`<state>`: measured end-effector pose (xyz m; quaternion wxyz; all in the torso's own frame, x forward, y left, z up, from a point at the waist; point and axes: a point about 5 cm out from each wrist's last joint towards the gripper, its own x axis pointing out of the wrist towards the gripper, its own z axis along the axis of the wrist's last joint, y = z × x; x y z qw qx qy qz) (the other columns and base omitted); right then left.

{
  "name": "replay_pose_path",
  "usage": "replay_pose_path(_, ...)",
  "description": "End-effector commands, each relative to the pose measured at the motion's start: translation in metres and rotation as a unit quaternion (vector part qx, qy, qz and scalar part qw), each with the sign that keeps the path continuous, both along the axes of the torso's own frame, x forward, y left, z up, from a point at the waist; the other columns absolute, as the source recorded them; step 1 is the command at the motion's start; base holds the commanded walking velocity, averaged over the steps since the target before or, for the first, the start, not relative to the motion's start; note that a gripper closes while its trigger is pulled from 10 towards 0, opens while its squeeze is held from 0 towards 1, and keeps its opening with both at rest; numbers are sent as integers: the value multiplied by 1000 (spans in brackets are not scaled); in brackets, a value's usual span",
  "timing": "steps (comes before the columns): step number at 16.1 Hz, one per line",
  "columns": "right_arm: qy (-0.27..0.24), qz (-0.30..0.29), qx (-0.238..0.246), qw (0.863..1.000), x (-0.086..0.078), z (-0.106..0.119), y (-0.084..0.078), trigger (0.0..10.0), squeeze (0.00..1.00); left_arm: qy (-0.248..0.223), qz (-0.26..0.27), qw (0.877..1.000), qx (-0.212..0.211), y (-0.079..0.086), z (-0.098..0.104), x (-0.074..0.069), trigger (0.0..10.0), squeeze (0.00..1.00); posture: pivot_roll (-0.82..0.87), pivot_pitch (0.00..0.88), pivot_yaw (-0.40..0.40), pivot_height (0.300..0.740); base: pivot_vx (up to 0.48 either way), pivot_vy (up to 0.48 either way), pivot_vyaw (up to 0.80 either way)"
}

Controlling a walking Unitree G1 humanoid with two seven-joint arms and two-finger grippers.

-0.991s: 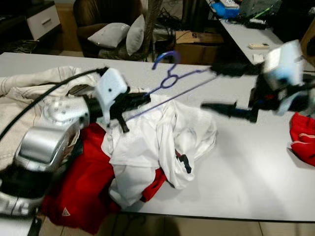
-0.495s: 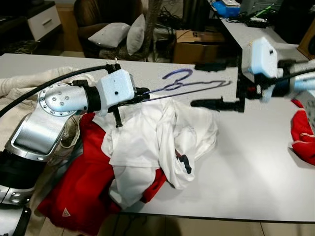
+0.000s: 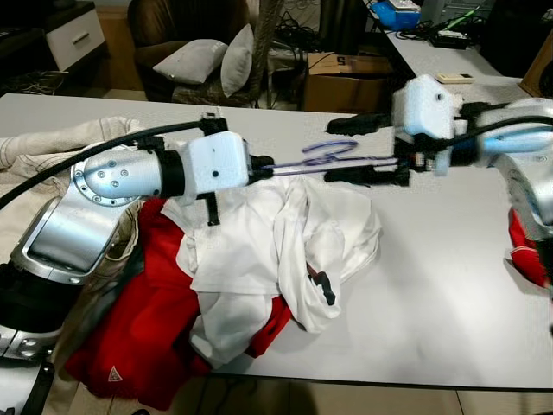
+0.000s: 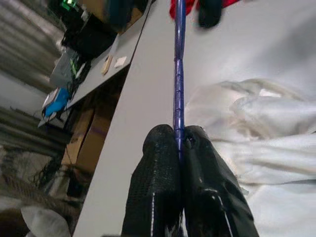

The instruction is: Hang hanger

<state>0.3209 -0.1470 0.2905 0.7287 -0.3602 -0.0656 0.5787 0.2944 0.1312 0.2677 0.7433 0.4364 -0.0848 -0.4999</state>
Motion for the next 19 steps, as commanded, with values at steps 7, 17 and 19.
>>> replay_pose_path(7, -23, 6, -29, 999, 7, 0, 8, 0, 0, -17, -28, 999, 11, -12, 11, -9, 10000, 0, 5, 0, -32, 740, 0, 0, 0)
replay_pose_path(17, -24, 7, -20, 999, 9, 3, 11, 0, 0, -12, -27, 1000, 11, -6, 12, -4, 10000, 0, 9, 0, -31, 740, 0, 0, 0)
replay_pose_path(19, -24, 10, -13, 1000, 8, 4, 11, 0, 0, 0, -20, 1000, 3, -2, 11, -1, 10000, 0, 8, 0, -29, 740, 0, 0, 0)
